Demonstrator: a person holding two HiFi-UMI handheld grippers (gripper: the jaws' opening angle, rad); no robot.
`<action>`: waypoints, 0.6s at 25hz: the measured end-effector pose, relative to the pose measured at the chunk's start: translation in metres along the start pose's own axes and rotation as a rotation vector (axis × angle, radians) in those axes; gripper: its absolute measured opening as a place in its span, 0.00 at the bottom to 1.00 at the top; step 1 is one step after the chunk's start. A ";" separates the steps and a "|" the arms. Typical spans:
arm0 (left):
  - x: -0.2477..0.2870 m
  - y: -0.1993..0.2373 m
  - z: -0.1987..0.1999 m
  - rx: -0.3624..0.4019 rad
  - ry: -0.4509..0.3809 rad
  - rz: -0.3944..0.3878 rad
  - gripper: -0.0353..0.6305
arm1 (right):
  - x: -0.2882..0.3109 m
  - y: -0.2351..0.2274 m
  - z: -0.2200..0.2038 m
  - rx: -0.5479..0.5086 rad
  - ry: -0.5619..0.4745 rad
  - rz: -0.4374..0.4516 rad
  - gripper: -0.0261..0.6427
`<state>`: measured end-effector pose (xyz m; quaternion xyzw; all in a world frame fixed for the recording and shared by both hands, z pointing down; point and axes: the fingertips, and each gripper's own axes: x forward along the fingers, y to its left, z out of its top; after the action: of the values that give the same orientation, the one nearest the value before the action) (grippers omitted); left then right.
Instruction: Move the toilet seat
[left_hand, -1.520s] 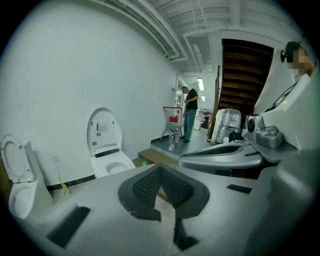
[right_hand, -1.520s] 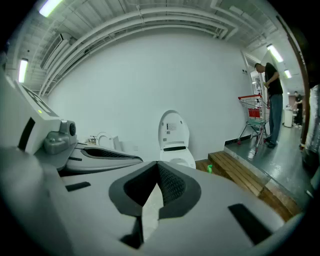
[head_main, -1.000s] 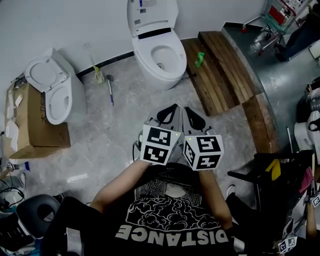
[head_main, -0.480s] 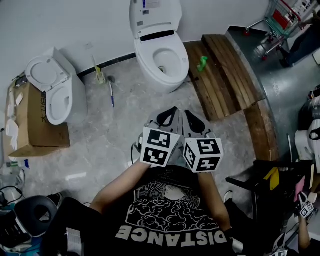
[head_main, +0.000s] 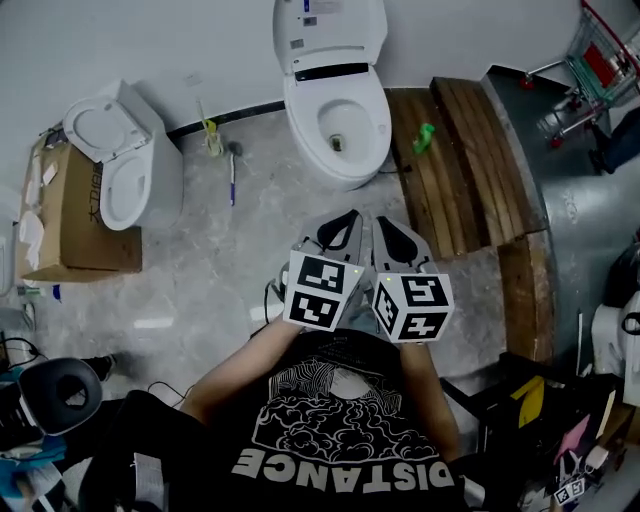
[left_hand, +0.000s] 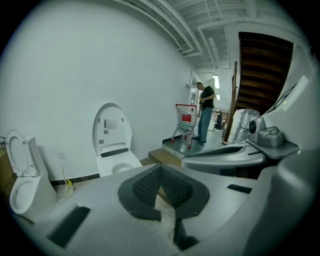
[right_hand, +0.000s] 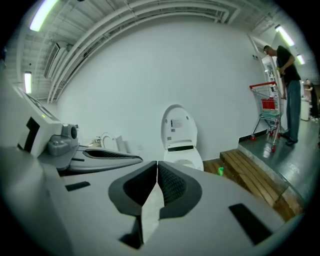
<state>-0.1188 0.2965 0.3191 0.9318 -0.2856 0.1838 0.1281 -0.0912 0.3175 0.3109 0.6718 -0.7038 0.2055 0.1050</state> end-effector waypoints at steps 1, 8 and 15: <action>0.008 -0.001 0.001 -0.004 0.007 0.011 0.07 | 0.004 -0.008 0.001 0.000 0.004 0.014 0.07; 0.058 -0.008 0.018 -0.020 0.037 0.098 0.07 | 0.028 -0.059 0.016 -0.007 0.033 0.104 0.07; 0.115 -0.028 0.031 -0.032 0.063 0.124 0.07 | 0.044 -0.116 0.024 -0.007 0.062 0.154 0.07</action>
<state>-0.0056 0.2531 0.3355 0.9039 -0.3417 0.2158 0.1401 0.0231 0.2663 0.3256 0.6087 -0.7504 0.2313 0.1132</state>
